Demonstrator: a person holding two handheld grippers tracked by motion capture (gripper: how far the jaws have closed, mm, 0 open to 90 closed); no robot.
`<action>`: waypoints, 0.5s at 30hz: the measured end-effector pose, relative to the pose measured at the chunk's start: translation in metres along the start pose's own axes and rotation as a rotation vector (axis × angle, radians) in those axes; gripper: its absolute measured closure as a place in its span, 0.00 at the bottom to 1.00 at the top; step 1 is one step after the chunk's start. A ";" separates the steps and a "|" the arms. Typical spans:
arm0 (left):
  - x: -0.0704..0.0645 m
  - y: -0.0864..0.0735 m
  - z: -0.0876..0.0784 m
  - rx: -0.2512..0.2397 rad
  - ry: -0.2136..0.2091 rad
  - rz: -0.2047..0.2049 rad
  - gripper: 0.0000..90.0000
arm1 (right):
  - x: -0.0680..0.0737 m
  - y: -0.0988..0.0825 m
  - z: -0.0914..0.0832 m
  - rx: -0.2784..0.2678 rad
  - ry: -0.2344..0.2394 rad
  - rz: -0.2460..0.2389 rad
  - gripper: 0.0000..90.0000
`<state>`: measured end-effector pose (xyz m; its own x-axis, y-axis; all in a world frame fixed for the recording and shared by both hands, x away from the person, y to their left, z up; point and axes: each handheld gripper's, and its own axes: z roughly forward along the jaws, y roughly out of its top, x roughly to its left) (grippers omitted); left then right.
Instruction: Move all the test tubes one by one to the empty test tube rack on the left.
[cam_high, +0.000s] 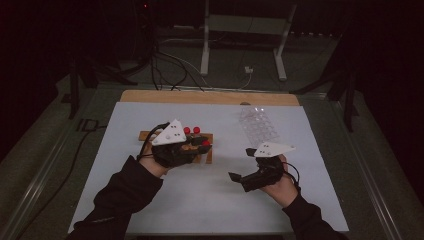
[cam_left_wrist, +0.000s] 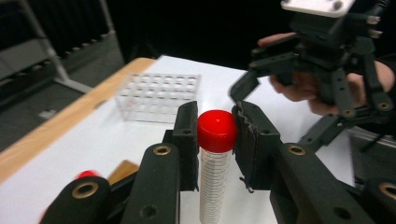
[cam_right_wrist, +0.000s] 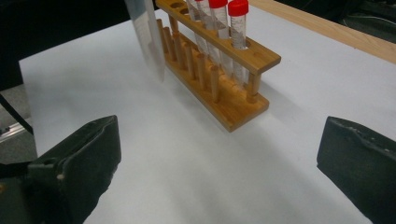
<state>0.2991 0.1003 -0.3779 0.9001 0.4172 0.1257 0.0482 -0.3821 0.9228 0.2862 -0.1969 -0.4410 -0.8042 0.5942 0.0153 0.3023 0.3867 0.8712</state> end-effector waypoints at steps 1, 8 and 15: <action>0.002 0.000 -0.003 -0.002 0.004 -0.003 0.80 | 0.000 0.000 0.000 -0.002 0.000 -0.001 0.00; 0.016 0.003 -0.028 -0.033 0.075 -0.022 0.80 | -0.001 0.001 -0.004 -0.017 -0.012 -0.011 0.00; 0.028 -0.001 -0.048 -0.047 0.129 -0.043 0.80 | -0.001 0.002 -0.006 -0.029 -0.020 -0.012 0.00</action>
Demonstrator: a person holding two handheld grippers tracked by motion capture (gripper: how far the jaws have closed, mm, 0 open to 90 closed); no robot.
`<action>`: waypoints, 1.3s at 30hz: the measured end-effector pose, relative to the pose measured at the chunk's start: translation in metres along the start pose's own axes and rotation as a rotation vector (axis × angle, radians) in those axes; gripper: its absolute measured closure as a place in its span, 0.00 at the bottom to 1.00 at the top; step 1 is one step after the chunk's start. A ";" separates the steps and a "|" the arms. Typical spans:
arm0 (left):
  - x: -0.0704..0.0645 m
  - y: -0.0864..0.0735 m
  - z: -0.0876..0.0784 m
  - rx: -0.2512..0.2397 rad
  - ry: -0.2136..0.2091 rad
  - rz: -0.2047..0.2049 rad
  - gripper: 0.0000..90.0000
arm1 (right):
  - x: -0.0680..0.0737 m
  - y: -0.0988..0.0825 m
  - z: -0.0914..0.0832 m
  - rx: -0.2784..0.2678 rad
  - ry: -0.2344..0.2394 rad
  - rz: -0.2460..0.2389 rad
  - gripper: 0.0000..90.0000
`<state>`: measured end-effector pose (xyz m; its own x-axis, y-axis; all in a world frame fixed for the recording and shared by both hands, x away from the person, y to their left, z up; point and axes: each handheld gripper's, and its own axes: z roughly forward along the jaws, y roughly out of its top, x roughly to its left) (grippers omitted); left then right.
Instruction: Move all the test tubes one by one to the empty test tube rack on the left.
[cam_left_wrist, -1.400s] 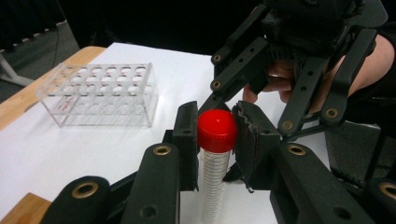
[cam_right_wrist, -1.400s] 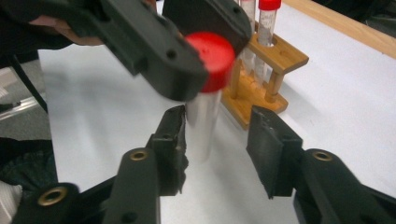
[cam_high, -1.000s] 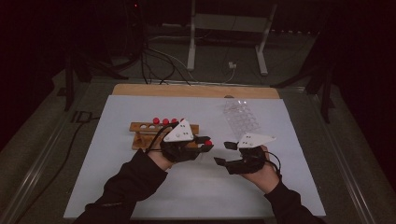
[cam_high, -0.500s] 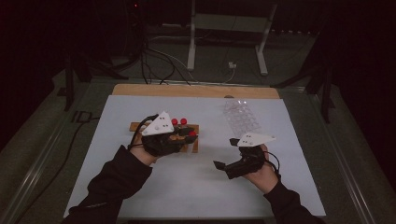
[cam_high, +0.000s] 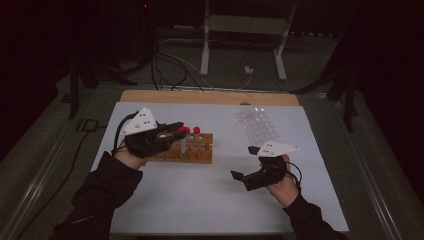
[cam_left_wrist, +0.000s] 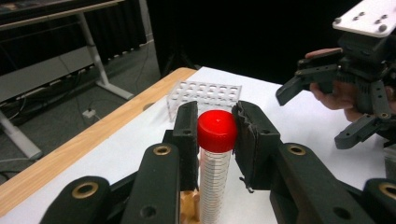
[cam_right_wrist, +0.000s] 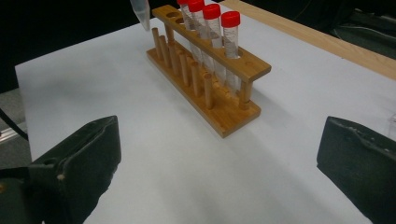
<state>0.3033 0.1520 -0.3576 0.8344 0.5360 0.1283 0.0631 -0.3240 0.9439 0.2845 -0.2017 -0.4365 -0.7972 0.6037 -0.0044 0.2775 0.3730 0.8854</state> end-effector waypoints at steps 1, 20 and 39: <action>0.002 -0.001 -0.002 -0.001 0.012 -0.001 0.80 | 0.000 0.000 0.000 -0.001 -0.004 -0.005 0.00; 0.050 -0.032 -0.025 -0.049 0.252 -0.107 0.80 | 0.002 0.000 0.001 -0.009 -0.004 -0.016 0.00; 0.070 -0.074 0.005 -0.091 0.320 -0.196 0.80 | -0.001 -0.002 -0.001 -0.012 -0.001 -0.008 0.00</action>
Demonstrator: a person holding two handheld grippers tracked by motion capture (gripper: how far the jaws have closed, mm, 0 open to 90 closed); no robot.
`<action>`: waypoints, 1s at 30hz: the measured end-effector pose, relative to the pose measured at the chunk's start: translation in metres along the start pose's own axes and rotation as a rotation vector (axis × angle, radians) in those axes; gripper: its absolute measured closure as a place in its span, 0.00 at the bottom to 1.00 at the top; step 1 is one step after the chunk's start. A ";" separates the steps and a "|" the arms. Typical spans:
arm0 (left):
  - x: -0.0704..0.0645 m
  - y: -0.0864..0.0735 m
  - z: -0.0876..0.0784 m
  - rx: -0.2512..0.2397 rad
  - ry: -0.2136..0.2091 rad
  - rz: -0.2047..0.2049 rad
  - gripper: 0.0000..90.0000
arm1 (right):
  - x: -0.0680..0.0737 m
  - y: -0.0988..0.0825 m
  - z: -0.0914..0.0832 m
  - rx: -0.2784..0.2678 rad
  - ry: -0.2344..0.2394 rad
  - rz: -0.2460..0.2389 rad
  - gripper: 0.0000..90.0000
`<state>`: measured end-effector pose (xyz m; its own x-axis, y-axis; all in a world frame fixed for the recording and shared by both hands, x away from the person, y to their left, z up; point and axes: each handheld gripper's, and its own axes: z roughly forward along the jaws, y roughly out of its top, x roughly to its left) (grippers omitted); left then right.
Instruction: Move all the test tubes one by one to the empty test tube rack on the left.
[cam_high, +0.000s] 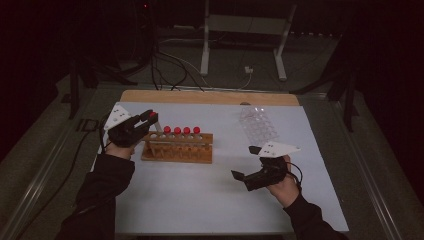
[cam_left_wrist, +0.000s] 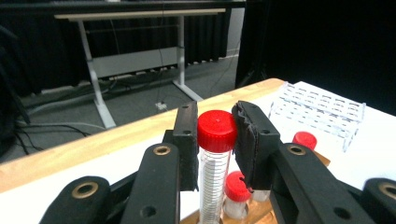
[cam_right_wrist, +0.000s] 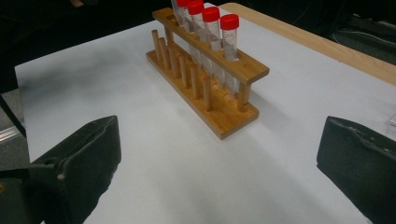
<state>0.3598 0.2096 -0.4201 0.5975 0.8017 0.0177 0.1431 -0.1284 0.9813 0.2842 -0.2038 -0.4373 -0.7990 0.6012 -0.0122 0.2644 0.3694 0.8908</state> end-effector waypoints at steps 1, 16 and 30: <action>0.000 -0.003 0.002 0.008 0.004 0.002 0.80 | 0.000 0.000 0.000 0.000 0.000 0.000 0.00; -0.006 -0.036 0.020 0.107 0.021 0.016 0.80 | 0.000 -0.001 0.002 0.009 0.002 -0.005 0.00; -0.004 -0.036 0.018 0.180 -0.004 0.004 0.76 | 0.001 0.000 0.001 0.007 0.008 -0.008 0.00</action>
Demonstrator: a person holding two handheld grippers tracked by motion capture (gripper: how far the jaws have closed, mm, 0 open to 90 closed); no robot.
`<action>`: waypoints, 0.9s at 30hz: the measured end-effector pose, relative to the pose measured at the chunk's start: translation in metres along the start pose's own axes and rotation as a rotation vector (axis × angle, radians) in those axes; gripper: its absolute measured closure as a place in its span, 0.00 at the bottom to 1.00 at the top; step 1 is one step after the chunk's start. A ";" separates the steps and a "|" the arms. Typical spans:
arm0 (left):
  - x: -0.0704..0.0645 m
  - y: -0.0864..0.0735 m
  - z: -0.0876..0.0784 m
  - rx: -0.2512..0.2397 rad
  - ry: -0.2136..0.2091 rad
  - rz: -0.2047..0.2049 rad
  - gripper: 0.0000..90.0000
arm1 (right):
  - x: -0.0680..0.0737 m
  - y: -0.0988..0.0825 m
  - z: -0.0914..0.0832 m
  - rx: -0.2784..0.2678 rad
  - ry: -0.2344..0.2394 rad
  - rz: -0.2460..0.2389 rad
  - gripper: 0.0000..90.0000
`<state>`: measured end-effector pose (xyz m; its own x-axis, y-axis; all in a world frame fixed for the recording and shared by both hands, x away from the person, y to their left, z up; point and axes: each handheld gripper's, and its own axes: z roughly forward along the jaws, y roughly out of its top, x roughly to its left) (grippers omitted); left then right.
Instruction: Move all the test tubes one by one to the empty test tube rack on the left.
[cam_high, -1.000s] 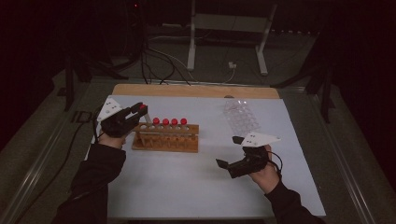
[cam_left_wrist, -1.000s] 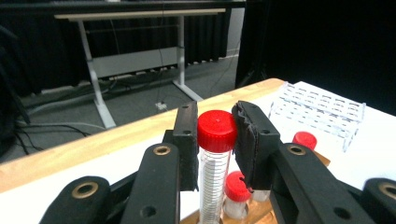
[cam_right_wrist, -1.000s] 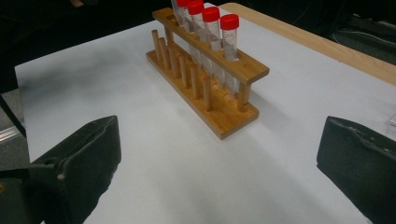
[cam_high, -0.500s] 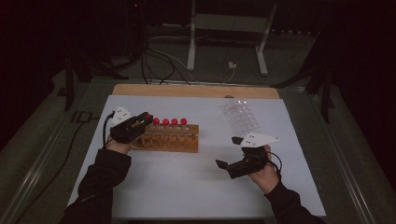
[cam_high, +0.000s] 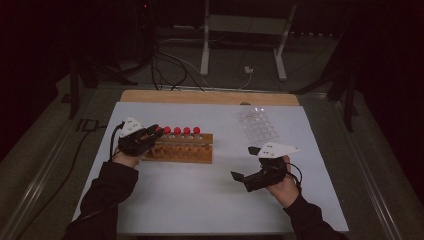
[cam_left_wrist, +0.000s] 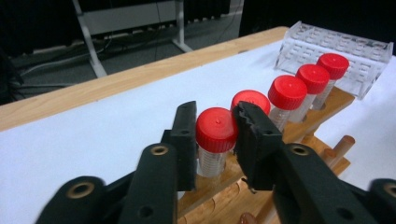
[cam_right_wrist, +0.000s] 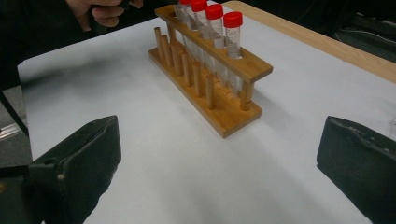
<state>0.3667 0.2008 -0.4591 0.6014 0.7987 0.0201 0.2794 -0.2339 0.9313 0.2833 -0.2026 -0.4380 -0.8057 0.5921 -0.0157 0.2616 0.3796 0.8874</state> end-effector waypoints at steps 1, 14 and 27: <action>0.000 0.001 -0.001 0.006 -0.013 -0.006 0.70 | 0.000 0.000 0.000 -0.001 -0.001 -0.002 0.00; -0.012 0.001 -0.042 0.021 -0.055 0.009 0.18 | 0.000 -0.004 -0.005 -0.007 -0.003 0.005 0.00; -0.050 -0.024 -0.060 0.062 -0.286 0.057 0.01 | -0.003 -0.015 -0.003 0.003 -0.014 0.021 0.00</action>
<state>0.2850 0.1994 -0.4612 0.8017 0.5964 -0.0399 0.2789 -0.3142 0.9075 0.2800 -0.2123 -0.4504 -0.7925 0.6098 -0.0030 0.2804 0.3688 0.8862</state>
